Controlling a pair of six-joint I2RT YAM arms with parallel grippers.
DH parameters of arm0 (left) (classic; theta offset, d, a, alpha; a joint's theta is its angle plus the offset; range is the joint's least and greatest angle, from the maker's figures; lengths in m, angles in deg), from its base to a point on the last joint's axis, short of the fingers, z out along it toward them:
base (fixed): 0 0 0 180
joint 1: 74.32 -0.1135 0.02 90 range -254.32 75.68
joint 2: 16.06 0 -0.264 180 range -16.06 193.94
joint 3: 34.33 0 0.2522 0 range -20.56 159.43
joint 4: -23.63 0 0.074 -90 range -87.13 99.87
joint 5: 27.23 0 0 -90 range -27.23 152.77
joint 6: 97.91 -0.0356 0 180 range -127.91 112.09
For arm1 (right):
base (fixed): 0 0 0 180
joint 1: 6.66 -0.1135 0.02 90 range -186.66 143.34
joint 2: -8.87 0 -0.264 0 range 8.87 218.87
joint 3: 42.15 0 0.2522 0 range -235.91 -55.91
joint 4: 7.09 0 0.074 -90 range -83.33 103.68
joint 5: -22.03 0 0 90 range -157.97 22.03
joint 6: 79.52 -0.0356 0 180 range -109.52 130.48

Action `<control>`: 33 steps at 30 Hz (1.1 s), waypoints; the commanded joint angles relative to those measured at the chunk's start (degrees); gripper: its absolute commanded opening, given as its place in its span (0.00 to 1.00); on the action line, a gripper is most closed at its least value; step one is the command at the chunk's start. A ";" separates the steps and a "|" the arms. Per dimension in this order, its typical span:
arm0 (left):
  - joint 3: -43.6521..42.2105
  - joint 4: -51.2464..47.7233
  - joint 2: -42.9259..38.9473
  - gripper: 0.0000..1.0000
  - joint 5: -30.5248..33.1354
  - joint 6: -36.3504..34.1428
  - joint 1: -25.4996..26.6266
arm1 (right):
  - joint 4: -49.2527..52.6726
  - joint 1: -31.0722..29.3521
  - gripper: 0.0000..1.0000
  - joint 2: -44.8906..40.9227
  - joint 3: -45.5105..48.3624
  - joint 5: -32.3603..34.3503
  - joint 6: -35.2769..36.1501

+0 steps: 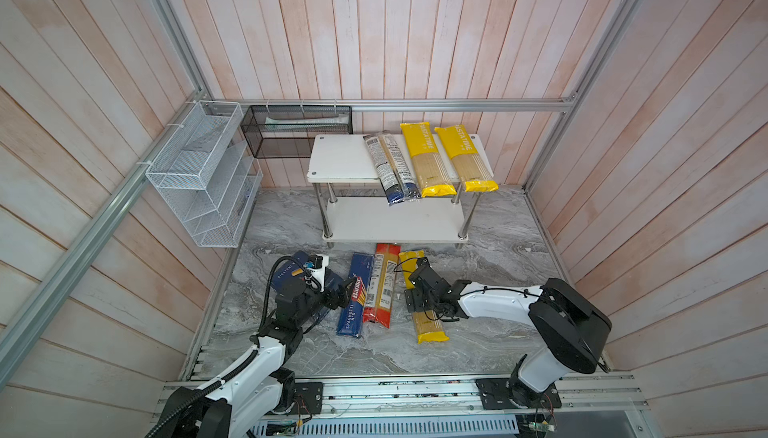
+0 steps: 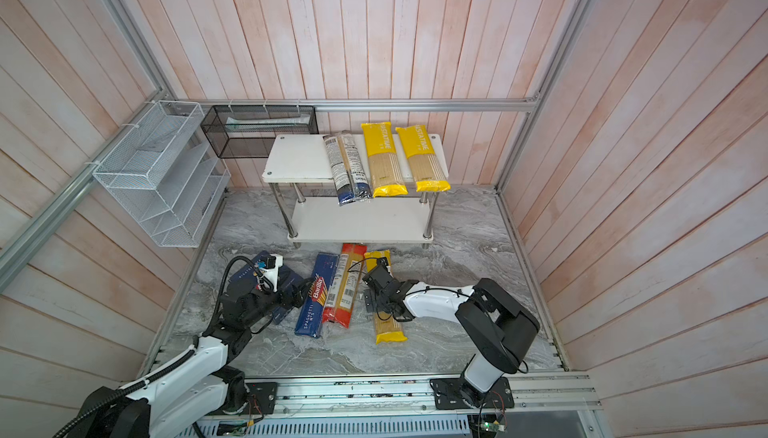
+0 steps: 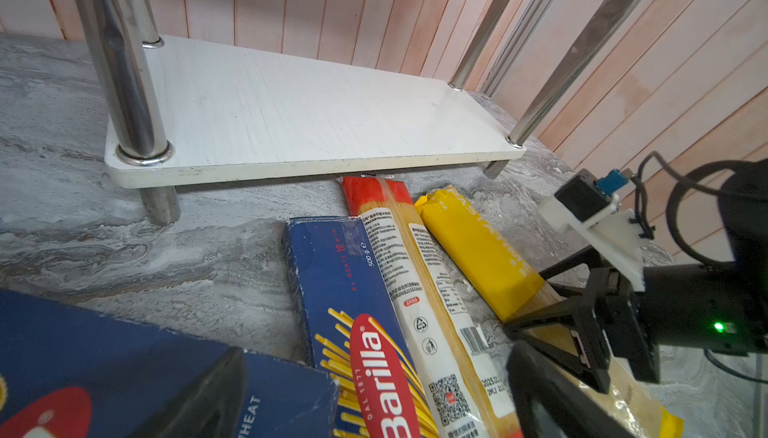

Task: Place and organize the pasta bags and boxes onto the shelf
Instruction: 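Lower the right gripper onto the yellow PASTATIME bag's end and close, then lift the yellow PASTATIME bag upright with the right gripper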

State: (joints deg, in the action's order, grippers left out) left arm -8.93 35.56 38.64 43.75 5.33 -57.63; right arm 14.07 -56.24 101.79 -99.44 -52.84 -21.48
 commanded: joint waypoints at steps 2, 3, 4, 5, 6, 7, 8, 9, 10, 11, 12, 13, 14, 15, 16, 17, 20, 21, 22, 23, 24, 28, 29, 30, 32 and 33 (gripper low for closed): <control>0.76 -0.16 -0.21 1.00 -0.15 -0.75 0.28 | 0.40 0.47 0.89 1.40 3.07 -2.58 -2.47; 0.68 -0.13 -0.29 1.00 -0.13 -0.71 0.26 | 0.37 0.52 0.86 1.26 3.14 -2.72 -2.56; 0.67 -0.12 -0.40 1.00 -0.09 -0.75 0.27 | 0.37 0.53 0.84 1.01 3.25 -2.85 -2.62; 0.67 -0.14 -0.47 1.00 -0.03 -0.71 0.21 | 0.37 0.49 0.81 0.80 3.34 -2.83 -2.66; 0.58 -0.18 -0.56 1.00 0.12 -0.73 0.27 | 0.53 0.50 0.78 0.44 3.36 -2.80 -2.74; 0.64 -0.12 -0.66 0.99 0.21 -0.64 0.29 | 0.59 0.49 0.76 0.15 3.41 -2.52 -2.90; 0.64 -0.12 -0.66 1.00 0.17 -0.62 0.30 | 0.76 0.46 0.74 -0.20 3.42 -2.38 -3.04; 0.59 -0.13 -0.64 1.00 0.22 -0.66 0.23 | 0.85 0.53 0.71 -0.59 3.46 -2.38 -3.08; 0.59 -0.16 -0.71 1.00 0.25 -0.62 0.27 | 0.82 0.48 0.70 -0.80 3.54 -2.34 -3.09; 0.59 -0.19 -0.78 1.00 0.36 -0.63 0.25 | 0.83 0.38 0.69 -1.17 3.53 -2.40 -3.10; 0.52 -0.26 -0.85 1.00 0.46 -0.51 0.27 | 0.84 0.42 0.67 -1.35 3.54 -2.47 -3.02; 0.50 -0.29 -0.93 1.00 0.56 -0.57 0.23 | 0.91 0.41 0.63 -1.65 3.51 -2.43 -3.03; 0.43 -0.29 -0.99 1.00 0.57 -0.58 0.26 | 0.87 0.32 0.61 -1.98 3.66 -2.34 -3.17; 0.26 -0.14 -1.21 1.00 0.79 -0.40 0.27 | 0.78 0.28 0.59 -2.41 3.78 -2.32 -3.26; 0.15 -0.12 -1.35 1.00 0.81 -0.36 0.26 | 0.93 0.34 0.57 -2.79 3.96 -2.28 -3.37; 0.18 -0.22 -1.57 1.00 0.81 -0.40 0.22 | 1.02 0.30 0.55 -3.43 4.21 -2.33 -3.58; -0.11 -0.41 -2.43 1.00 1.18 -0.23 0.32 | 0.22 0.18 0.49 -5.19 5.47 -2.33 -4.32; -0.28 -0.34 -2.73 1.00 1.48 -0.09 0.27 | -0.16 0.14 0.48 -5.85 5.83 -2.41 -4.54; -0.37 -0.38 -3.17 1.00 1.70 -0.06 0.23 | -0.41 0.07 0.46 -6.53 6.18 -2.40 -4.75; -0.47 -0.38 -3.59 1.00 1.91 -0.03 0.26 | -0.71 0.03 0.43 -7.15 6.46 -2.41 -4.84; -0.56 -0.59 -4.05 1.00 2.10 -0.08 0.28 | -1.23 -0.09 0.40 -7.91 6.69 -2.44 -4.90; -1.35 -1.00 -7.28 1.00 2.96 0.05 0.28 | -2.07 -0.15 0.36 -10.59 7.40 -2.96 -5.04; -1.62 -1.19 -8.19 1.00 3.11 0.12 0.27 | -2.04 -0.08 0.36 -11.27 7.26 -3.08 -4.95; -1.75 -1.49 -9.11 1.00 3.34 0.06 0.23 | -2.03 -0.08 0.35 -11.89 7.38 -3.12 -4.95; -1.87 -2.06 -10.58 1.00 3.66 0.09 0.27 | -1.87 -0.09 0.32 -13.08 7.40 -3.35 -4.86; -1.92 -2.40 -11.29 1.00 3.73 0.07 0.27 | -1.97 -0.08 0.30 -13.81 7.49 -3.43 -4.90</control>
State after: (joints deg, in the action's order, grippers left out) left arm -9.69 34.60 29.04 46.24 5.41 -57.63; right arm 12.83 -56.02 90.80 -92.00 -56.09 -26.03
